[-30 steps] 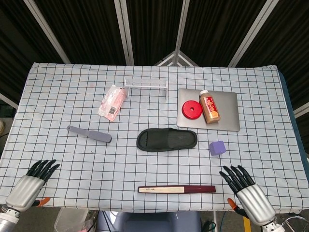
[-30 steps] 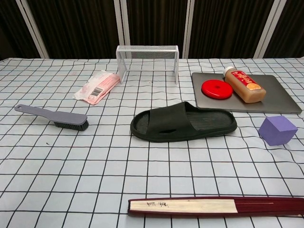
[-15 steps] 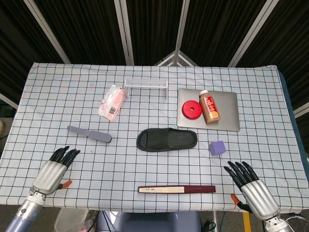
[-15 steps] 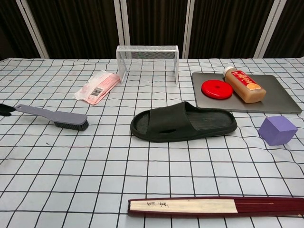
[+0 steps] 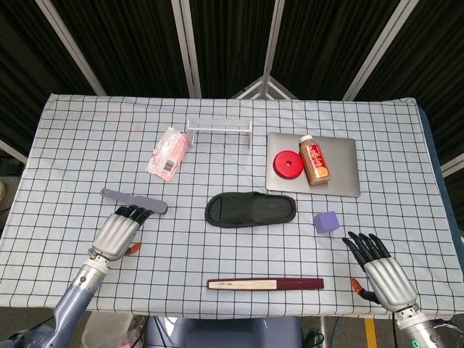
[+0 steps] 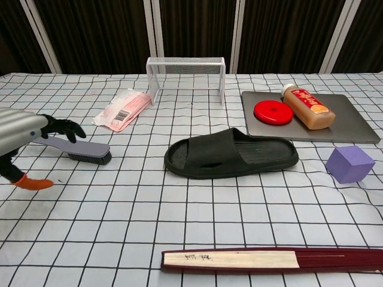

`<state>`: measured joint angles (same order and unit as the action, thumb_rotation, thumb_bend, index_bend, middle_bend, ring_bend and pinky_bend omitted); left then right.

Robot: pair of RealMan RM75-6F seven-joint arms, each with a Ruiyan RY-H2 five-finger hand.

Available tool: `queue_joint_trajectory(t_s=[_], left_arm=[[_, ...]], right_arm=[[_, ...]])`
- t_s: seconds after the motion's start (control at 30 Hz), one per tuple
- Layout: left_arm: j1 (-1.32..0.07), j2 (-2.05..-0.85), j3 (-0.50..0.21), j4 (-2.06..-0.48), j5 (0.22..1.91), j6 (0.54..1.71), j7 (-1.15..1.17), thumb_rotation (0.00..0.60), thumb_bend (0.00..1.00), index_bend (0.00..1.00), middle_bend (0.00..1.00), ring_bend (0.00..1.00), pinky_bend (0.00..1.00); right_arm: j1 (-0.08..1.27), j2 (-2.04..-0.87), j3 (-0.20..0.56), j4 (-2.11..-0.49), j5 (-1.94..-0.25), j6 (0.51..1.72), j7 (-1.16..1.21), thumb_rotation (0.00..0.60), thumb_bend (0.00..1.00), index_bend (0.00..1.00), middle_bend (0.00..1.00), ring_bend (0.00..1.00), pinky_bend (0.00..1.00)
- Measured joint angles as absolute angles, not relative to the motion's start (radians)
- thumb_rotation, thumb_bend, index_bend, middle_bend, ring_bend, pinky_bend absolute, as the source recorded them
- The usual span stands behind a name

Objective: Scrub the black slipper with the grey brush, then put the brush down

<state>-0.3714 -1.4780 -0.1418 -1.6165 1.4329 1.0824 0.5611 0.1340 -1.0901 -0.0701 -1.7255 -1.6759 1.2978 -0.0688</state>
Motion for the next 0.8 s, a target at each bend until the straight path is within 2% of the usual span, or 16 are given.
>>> queue_joint_trajectory(t_s=[0.3,0.67,0.8], left_arm=[[-0.428,-1.538,-0.18,-1.525,1.382,1.063,0.556,0.6,0.39,0.25,0.29,0.23,0.27],[-0.505,-1.588,-0.208,-1.416,1.3,1.0,0.578,0.6,0.36,0.25,0.29,0.23,0.27],[-0.523,-1.593,-0.214,-1.383,1.28,0.983,0.569,0.6,0.37,0.27,0.32,0.25,0.28]], right_arm=[[0.161,-1.108,-0.053,-1.714,-1.622,1.245,-0.084,0.6,0.42,0.0,0.0,0.0,0.0],[0.173,-1.134,-0.044,-1.706,-1.586,1.225,-0.127,0.6,0.42,0.0,0.0,0.0,0.0],[0.176,-1.14,-0.046,-1.704,-1.586,1.224,-0.134,0.6,0.42,0.0,0.0,0.0,0.0]])
